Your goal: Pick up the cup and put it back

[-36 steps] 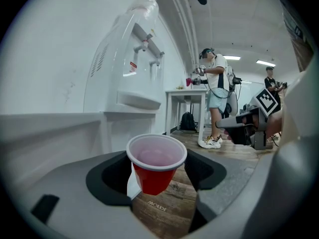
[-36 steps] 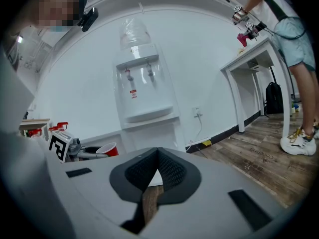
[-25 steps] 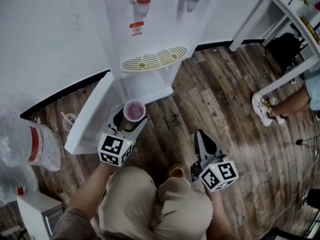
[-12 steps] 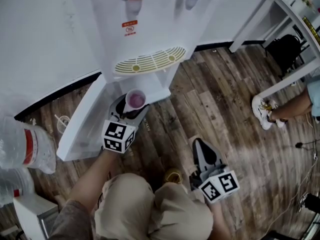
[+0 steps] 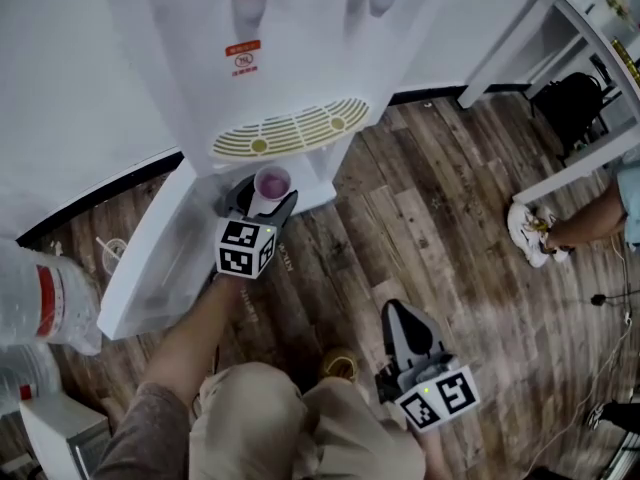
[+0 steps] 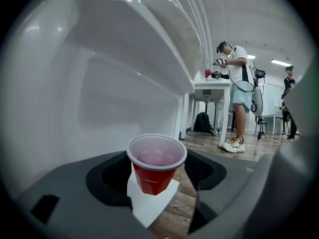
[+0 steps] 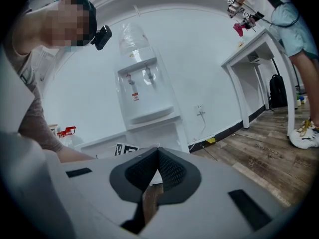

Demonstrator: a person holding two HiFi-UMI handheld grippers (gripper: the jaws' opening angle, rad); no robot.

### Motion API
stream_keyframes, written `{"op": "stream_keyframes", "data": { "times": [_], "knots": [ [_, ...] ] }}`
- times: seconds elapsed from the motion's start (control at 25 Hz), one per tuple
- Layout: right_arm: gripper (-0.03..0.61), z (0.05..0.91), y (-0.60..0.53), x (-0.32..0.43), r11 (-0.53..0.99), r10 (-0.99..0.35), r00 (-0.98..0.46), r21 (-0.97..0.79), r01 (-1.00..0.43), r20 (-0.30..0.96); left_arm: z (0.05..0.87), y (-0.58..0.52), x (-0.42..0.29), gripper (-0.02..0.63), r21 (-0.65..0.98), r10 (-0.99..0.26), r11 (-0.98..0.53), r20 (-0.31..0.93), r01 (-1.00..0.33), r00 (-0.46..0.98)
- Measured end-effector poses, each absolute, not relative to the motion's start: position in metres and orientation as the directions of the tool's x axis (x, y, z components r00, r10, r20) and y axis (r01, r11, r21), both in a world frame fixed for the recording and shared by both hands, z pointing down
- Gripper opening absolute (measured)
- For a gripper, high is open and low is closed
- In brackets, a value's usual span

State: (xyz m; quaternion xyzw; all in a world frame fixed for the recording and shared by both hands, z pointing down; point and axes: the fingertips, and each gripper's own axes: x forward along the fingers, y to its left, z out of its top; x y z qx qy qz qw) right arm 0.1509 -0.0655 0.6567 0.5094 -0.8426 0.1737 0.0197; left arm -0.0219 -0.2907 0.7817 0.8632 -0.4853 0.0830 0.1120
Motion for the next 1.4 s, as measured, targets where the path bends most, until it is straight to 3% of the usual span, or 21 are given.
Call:
{"op": "stream_keyframes", "data": {
  "times": [0.6,1.4],
  "knots": [
    [0.002,0.669,-0.062,0.167,0.434,-0.822,-0.52,-0.336,-0.836,0.233,0.859,-0.368,-0.028,0.33,0.128,-0.862,-0.378,0.313,-0.917,0.399],
    [0.002,0.681,-0.064,0.168,0.449,-0.796,-0.548,-0.357,-0.819,0.255,0.908,-0.392,-0.031,0.33,0.109,-0.852,-0.332,0.391,-0.937,0.348]
  ]
}}
